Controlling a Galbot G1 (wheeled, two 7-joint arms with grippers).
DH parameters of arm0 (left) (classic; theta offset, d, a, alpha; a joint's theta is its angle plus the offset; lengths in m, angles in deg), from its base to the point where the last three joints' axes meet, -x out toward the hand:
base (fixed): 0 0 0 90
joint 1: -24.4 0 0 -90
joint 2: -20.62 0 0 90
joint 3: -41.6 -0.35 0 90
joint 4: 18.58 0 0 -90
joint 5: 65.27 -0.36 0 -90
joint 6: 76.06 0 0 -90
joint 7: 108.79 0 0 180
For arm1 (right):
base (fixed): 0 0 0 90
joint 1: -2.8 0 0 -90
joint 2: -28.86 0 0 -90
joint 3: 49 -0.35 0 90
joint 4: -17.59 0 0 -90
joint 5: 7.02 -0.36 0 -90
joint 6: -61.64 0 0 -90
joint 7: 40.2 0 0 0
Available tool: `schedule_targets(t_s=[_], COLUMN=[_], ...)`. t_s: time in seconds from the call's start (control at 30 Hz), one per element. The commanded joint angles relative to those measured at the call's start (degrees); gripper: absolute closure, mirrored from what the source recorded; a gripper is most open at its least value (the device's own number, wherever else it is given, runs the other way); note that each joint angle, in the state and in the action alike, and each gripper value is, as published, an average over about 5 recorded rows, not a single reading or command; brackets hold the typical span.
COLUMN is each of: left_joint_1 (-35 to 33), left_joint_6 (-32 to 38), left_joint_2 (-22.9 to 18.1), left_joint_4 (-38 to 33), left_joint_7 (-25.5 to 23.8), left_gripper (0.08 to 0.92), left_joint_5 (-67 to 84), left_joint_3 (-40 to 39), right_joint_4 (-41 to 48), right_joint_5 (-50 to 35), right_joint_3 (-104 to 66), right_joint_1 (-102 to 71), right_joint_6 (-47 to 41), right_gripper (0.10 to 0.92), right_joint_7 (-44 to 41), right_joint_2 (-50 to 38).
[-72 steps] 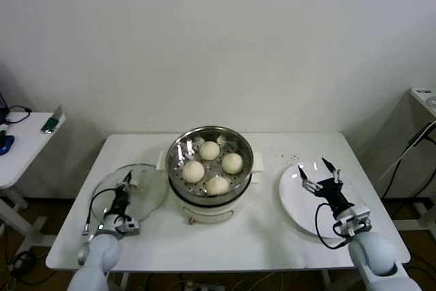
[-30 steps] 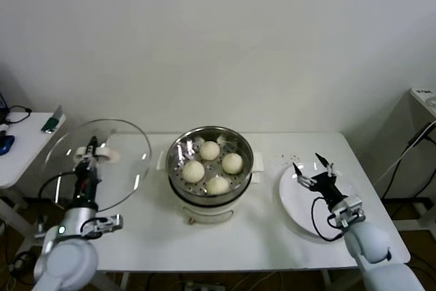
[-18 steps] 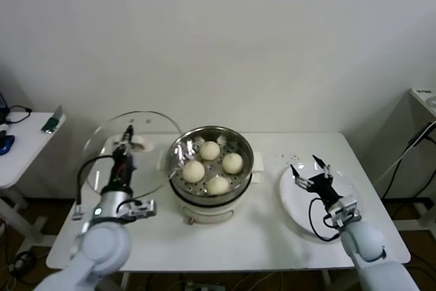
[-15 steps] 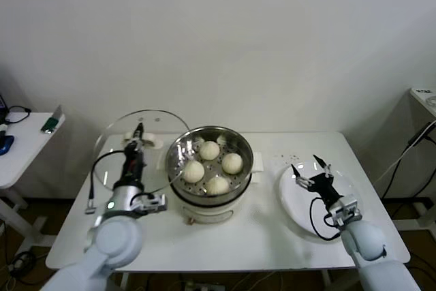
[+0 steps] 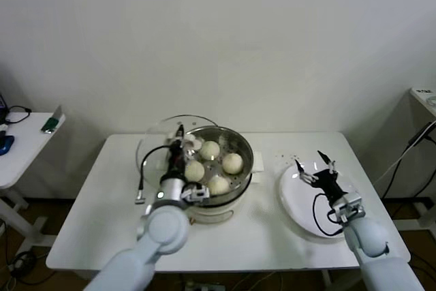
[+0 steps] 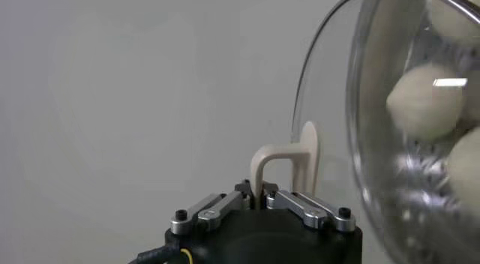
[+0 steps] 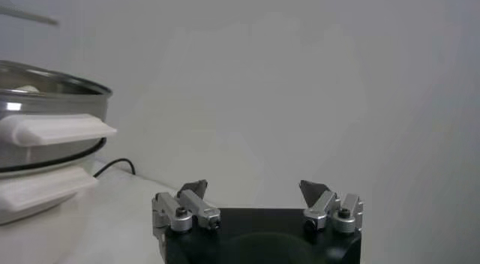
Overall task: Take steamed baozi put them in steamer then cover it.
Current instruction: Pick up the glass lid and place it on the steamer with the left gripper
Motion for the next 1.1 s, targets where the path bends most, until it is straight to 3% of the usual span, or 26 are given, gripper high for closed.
schedule_targets(t_s=[0.03,0.27,1.1], left_joint_1=[2.3,2.5,3.8], left_joint_6=[-2.8,-2.8,-2.8], left_joint_2=[-12.4,-15.0,-13.4], left_joint_4=[4.7,7.7,11.8], left_joint_7=[-3.1,-2.3,-3.9], left_gripper=[0.849,0.849,0.849], left_joint_5=[-5.7,-5.9,-8.2], left_joint_3=[-4.0,-4.6,-4.1], right_joint_4=[0.4,0.9,1.6], right_joint_5=[-0.2,-0.3,-2.9], right_joint_3=[-1.8,-3.0,-4.1], right_joint_1=[0.0,-0.1,0.2], right_joint_6=[0.4,0.9,0.9], right_gripper=[0.203,0.203,0.203], right_joint_7=[0.2,-0.1,-0.5], right_joint_2=[0.3,0.9,-0.2])
